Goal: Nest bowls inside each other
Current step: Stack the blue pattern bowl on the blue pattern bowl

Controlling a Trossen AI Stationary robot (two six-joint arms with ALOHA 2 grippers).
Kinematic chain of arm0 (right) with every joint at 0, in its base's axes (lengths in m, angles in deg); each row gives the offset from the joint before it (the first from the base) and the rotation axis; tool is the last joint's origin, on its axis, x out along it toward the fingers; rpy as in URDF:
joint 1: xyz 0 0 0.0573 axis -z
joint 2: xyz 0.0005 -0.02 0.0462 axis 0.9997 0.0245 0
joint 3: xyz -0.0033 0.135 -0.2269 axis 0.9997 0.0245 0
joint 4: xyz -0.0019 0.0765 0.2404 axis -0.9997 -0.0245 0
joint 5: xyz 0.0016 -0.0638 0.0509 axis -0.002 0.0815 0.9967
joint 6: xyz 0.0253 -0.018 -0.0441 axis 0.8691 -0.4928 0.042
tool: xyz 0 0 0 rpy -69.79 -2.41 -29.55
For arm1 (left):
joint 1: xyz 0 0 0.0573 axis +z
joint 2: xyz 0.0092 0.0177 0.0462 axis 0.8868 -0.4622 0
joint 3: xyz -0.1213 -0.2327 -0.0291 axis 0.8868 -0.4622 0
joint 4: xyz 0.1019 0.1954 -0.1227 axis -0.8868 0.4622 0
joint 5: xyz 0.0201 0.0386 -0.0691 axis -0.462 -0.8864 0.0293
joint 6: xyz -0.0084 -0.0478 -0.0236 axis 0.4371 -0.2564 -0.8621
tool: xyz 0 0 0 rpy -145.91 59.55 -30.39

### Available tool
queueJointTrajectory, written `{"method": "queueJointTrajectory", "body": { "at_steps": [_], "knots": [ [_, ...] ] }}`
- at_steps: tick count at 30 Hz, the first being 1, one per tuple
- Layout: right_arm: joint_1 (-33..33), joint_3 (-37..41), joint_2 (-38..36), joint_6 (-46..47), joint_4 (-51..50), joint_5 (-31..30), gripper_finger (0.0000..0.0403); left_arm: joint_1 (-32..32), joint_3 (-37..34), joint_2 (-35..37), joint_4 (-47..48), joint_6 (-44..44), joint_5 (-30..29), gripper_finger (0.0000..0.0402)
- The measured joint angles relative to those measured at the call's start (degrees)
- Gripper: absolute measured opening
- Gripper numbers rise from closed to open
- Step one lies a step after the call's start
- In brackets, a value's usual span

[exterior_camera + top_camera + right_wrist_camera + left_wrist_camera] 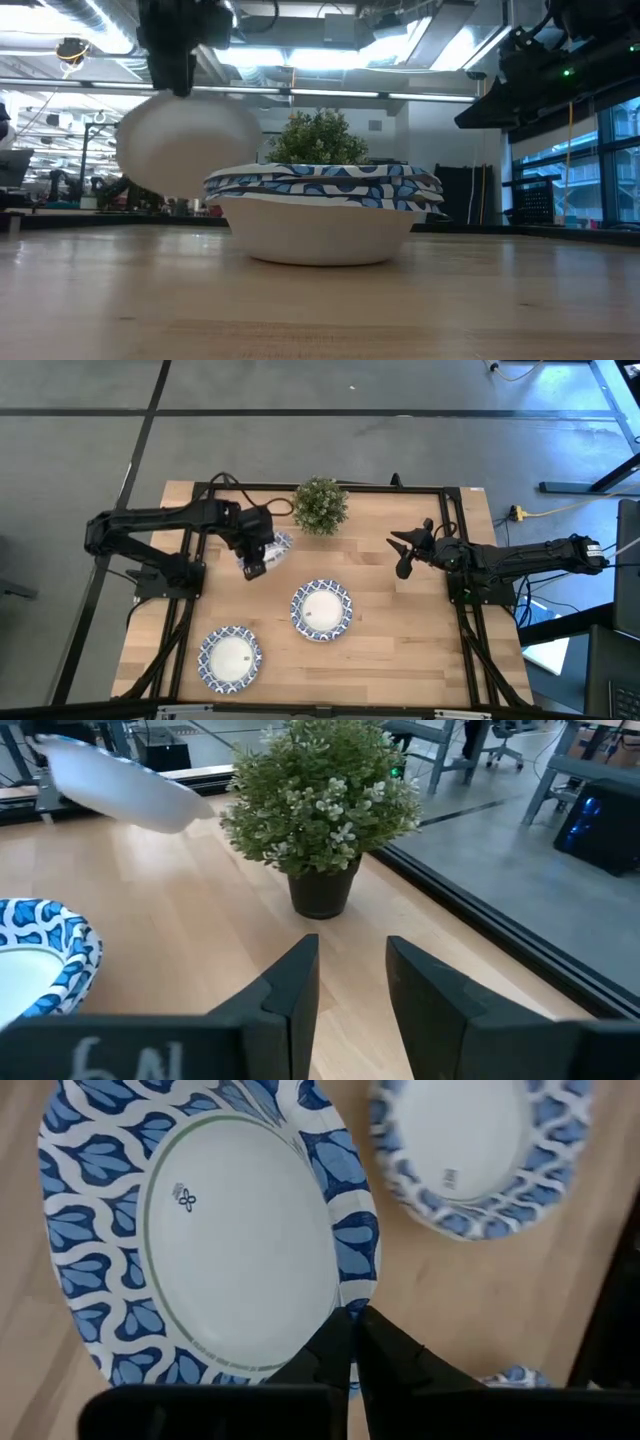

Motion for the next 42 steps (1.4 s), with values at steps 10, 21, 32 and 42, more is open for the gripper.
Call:
{"method": "queueJointTrajectory", "body": {
  "at_steps": [10, 21, 32, 42],
  "knots": [
    [0.0, 0.0, 0.0, 1.7, 0.0, -0.1, 0.012, -10.5, 0.5, 0.0, -13.0, -2.0, 3.0, 0.0003],
    [0.0, 0.0, 0.0, 3.3, -0.2, -0.4, 0.012, -22.0, 6.0, -5.5, -14.3, -3.4, -9.4, 0.0001],
    [0.0, 0.0, 0.0, 6.4, -6.1, 4.7, 0.012, -24.7, 26.7, -25.9, -3.9, -1.0, -14.5, 0.0],
    [0.0, 0.0, 0.0, 6.3, -9.3, 5.7, 0.0119, -27.2, 35.1, -39.1, -1.9, -2.8, -11.7, 0.0002]
  ]
}}
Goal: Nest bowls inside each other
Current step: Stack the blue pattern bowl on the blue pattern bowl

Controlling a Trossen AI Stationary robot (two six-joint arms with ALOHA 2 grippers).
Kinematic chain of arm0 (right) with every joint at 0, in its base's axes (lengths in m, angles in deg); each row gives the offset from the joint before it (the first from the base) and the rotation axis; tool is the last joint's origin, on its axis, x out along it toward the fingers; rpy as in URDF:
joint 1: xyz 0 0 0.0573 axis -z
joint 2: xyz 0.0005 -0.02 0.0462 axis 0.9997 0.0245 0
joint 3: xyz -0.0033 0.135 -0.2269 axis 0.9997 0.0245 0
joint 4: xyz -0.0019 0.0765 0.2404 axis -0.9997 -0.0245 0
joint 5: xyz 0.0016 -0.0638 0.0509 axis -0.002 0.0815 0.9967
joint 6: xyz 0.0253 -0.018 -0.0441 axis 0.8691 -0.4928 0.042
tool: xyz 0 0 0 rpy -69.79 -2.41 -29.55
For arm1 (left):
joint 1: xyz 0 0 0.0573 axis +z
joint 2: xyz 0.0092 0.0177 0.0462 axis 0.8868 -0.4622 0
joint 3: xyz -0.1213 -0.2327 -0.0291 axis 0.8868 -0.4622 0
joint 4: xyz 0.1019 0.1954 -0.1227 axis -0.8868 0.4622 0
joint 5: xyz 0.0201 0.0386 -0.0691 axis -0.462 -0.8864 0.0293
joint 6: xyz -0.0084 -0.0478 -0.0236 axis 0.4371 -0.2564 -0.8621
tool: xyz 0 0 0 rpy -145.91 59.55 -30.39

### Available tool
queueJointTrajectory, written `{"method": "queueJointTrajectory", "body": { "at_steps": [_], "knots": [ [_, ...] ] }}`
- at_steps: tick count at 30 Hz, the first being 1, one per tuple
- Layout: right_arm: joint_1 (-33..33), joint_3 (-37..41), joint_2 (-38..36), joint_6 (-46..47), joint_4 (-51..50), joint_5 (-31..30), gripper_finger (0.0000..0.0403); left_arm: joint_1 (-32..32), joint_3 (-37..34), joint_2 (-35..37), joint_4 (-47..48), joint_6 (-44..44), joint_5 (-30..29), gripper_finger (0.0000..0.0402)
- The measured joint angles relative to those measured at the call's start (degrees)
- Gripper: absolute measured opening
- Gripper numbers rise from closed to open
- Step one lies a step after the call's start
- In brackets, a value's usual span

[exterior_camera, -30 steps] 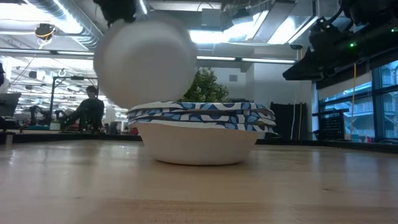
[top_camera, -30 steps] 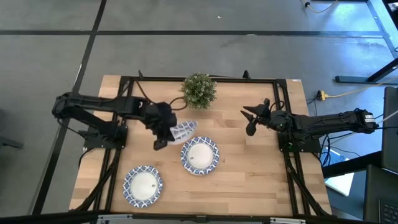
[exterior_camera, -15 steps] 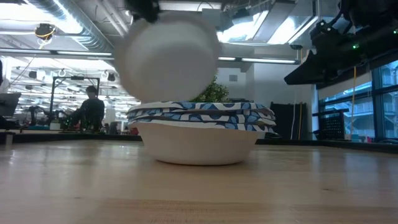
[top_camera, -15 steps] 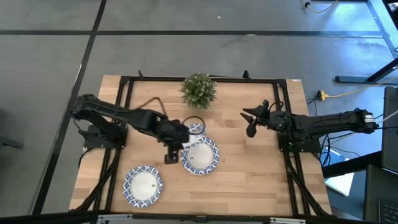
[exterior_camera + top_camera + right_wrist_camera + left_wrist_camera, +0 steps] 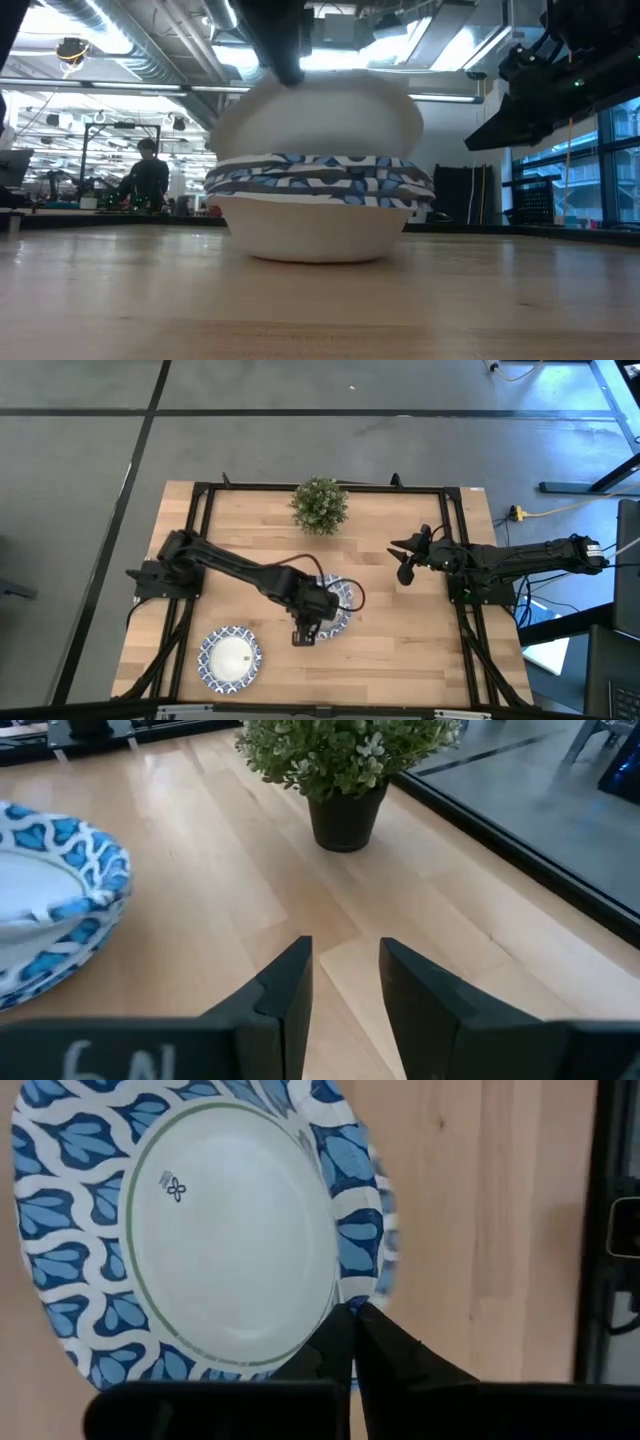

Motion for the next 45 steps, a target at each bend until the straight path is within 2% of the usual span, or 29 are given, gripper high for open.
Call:
{"method": "queueJointTrajectory", "body": {
  "at_steps": [3, 14, 23, 26, 31, 35, 40, 45],
  "knots": [
    [0.0, 0.0, 0.0, -0.1, 0.0, 1.3, 0.0119, -0.2, 0.1, -1.4, -0.1, -1.7, 2.4, 0.0013],
    [0.0, 0.0, 0.0, -1.6, 0.1, 1.6, 0.0119, -1.0, 0.1, -1.9, -1.3, -2.1, -0.9, 0.0054],
    [0.0, 0.0, 0.0, -1.7, 0.1, 1.6, 0.0119, -1.0, 0.1, -1.8, -1.2, -1.6, -0.6, 0.0139],
    [0.0, 0.0, 0.0, -1.8, 0.1, 1.6, 0.0119, -1.0, 0.1, -1.8, 0.5, -1.2, 0.4, 0.0159],
    [0.0, 0.0, 0.0, -1.8, 0.1, 1.7, 0.0119, -1.6, 0.1, -1.3, 7.5, -3.4, 0.5, 0.016],
    [0.0, 0.0, 0.0, -1.8, 0.1, 2.3, 0.0119, -3.6, 0.1, -0.2, 10.3, -7.8, -2.0, 0.0161],
    [0.0, 0.0, 0.0, -1.8, -0.1, 3.1, 0.0119, -7.1, -0.3, 3.5, 9.6, -13.5, -10.9, 0.0158],
    [0.0, 0.0, 0.0, -1.8, -0.1, 3.1, 0.0119, -10.0, -2.9, 8.6, 12.1, -20.1, -16.9, 0.016]
  ]
}}
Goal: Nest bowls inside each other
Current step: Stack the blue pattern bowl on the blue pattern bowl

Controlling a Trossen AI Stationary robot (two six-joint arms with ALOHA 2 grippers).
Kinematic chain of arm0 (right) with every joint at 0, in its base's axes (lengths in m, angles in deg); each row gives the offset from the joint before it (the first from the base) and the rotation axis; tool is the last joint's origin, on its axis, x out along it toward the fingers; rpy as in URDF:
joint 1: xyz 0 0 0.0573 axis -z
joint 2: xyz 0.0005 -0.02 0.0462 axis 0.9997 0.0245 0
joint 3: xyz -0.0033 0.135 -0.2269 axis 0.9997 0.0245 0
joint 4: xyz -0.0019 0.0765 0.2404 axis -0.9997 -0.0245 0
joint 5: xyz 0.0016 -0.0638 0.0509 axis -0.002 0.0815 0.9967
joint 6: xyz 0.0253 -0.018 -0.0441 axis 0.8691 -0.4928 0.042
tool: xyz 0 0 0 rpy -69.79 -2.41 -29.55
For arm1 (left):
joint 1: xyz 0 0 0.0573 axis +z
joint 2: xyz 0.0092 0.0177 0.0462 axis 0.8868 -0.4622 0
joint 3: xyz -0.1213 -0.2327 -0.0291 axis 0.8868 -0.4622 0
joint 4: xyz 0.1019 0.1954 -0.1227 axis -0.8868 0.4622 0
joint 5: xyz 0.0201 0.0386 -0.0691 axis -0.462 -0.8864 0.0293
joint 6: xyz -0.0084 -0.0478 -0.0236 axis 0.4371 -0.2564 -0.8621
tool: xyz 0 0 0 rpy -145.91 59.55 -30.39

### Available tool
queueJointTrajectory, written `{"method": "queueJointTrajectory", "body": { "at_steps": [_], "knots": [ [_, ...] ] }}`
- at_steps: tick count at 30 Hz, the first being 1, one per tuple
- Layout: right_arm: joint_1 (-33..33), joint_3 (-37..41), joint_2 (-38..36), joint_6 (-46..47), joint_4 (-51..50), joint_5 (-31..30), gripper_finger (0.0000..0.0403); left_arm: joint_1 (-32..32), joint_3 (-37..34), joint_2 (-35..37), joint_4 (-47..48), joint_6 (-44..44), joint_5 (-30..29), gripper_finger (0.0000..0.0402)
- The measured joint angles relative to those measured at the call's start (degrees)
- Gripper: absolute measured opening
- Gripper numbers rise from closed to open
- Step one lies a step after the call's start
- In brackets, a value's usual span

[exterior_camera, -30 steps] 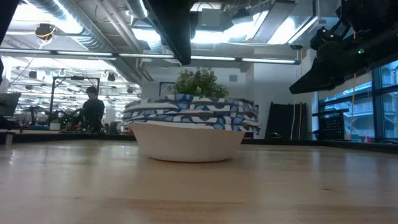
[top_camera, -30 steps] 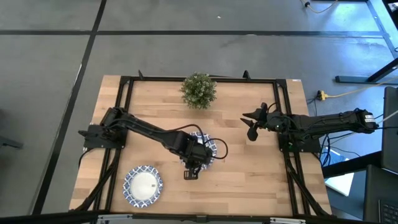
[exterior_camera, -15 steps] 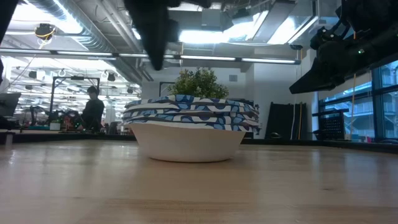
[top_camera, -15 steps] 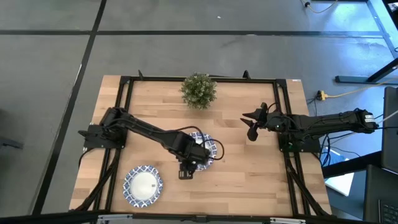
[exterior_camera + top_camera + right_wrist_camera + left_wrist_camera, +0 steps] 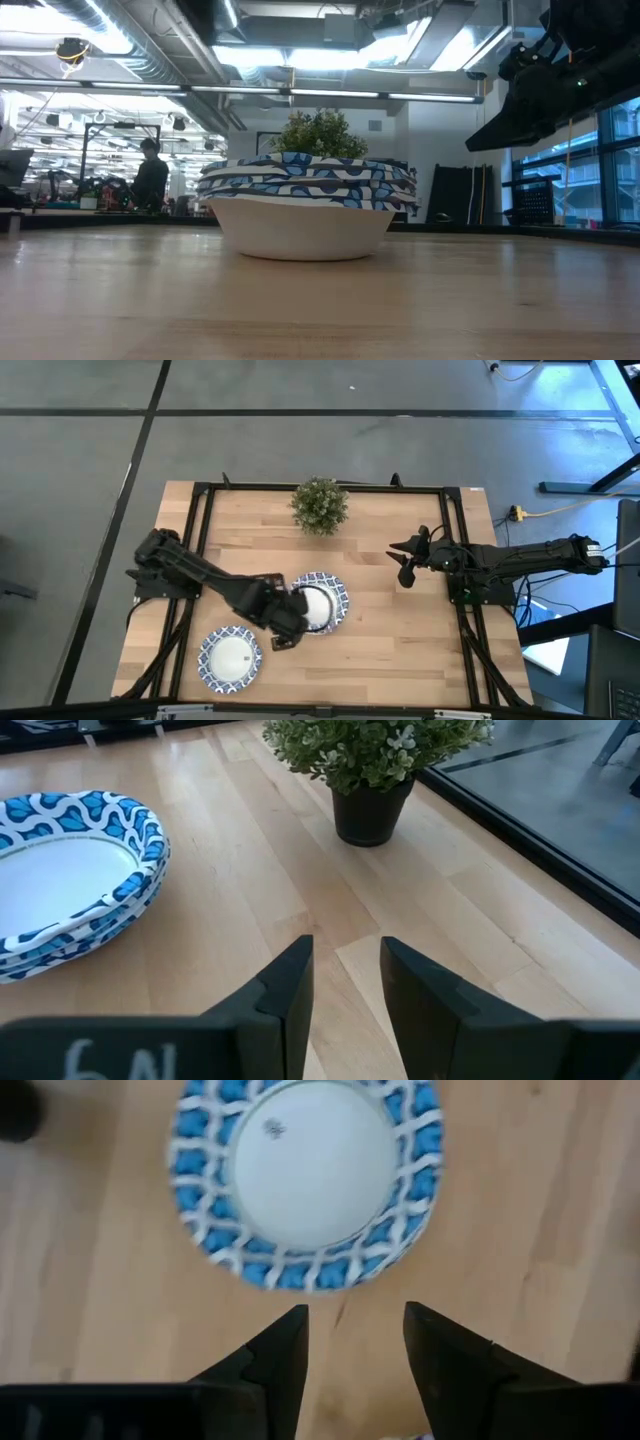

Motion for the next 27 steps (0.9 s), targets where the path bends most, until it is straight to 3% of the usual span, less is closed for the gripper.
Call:
{"method": "queueJointTrajectory", "body": {
  "at_steps": [3, 7, 11, 15, 19, 27],
  "knots": [
    [0.0, 0.0, 0.0, 0.0, 0.0, 0.0, 0.0119, -1.9, -4.1, 2.6, 0.1, -2.1, -2.7, 0.0159],
    [0.0, 0.0, 0.0, 0.1, 0.0, 0.0, 0.0119, -3.4, -12.5, 4.9, -1.2, -5.1, -0.3, 0.0158],
    [0.0, 0.0, 0.0, 0.3, 0.0, 0.0, 0.0119, -4.3, -23.5, 8.3, -12.9, -5.8, 6.0, 0.0158],
    [0.0, 0.0, 0.0, 0.3, 0.2, 0.1, 0.0119, -4.9, -32.8, 14.0, -22.6, -7.6, 8.8, 0.0156],
    [0.0, 0.0, 0.0, 0.4, 0.9, 0.5, 0.0119, -6.2, -37.1, 19.4, -20.7, -9.0, 9.7, 0.0157],
    [0.0, 0.0, 0.0, 1.8, 2.0, 0.2, 0.0119, -8.4, -45.4, 26.0, -17.2, -7.8, 19.6, 0.0157]
  ]
}}
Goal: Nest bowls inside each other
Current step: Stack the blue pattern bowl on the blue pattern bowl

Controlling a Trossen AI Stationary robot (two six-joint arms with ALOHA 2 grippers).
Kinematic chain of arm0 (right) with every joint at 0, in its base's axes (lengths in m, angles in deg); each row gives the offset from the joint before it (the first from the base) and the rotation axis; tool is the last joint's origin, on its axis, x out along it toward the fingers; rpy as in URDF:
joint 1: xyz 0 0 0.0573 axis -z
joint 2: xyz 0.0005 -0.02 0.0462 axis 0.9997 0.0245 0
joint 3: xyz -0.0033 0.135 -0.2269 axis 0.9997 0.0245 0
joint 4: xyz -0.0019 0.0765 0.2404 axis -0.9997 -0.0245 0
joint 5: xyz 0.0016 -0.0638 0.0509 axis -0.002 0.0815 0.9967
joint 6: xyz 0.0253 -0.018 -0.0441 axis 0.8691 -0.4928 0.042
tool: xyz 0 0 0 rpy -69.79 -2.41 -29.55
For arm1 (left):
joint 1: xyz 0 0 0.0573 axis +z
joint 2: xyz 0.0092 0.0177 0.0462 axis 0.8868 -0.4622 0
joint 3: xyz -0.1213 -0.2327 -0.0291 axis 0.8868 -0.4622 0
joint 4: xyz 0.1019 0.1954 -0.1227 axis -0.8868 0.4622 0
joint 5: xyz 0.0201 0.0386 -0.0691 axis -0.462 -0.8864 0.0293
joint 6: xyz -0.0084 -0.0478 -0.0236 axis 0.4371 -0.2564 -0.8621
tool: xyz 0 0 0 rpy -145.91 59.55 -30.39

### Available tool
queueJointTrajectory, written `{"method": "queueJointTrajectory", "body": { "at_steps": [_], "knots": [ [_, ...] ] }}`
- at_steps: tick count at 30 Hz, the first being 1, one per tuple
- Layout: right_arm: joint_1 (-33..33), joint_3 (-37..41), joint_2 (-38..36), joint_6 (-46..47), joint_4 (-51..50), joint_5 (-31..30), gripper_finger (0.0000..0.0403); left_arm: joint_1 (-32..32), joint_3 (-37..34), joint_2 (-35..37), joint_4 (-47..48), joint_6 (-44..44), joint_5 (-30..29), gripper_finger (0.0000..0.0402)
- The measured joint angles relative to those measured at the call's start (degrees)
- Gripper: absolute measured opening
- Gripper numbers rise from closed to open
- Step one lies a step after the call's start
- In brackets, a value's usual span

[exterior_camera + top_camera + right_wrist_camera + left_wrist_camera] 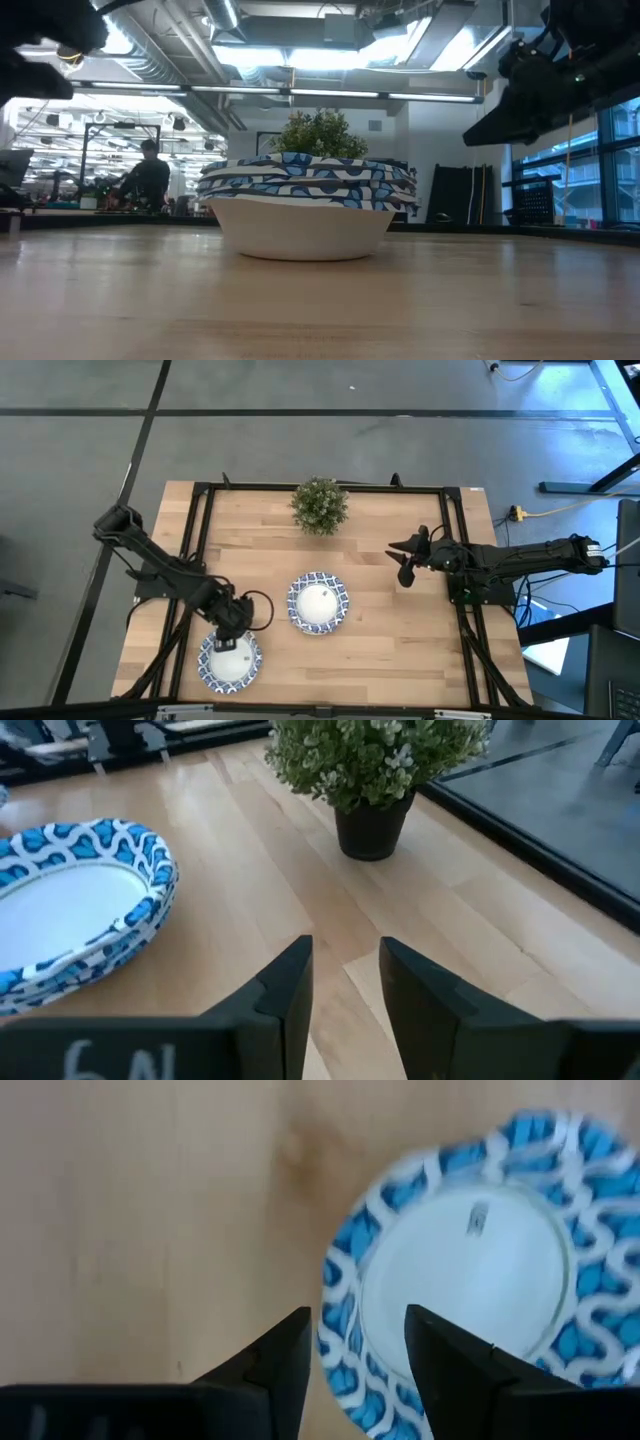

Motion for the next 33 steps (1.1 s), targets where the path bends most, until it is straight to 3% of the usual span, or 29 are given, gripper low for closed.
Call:
{"method": "queueJointTrajectory", "body": {
  "at_steps": [17, 33],
  "knots": [
    [0.0, 0.0, 0.0, 2.3, 3.3, -0.4, 0.012, -0.6, -2.7, 0.3, -2.9, 9.5, 0.9, 0.0156],
    [0.0, 0.0, 0.0, 3.1, 6.0, -0.4, 0.0119, 1.6, -10.6, 0.3, -12.2, 7.7, 4.3, 0.0154]
  ]
}}
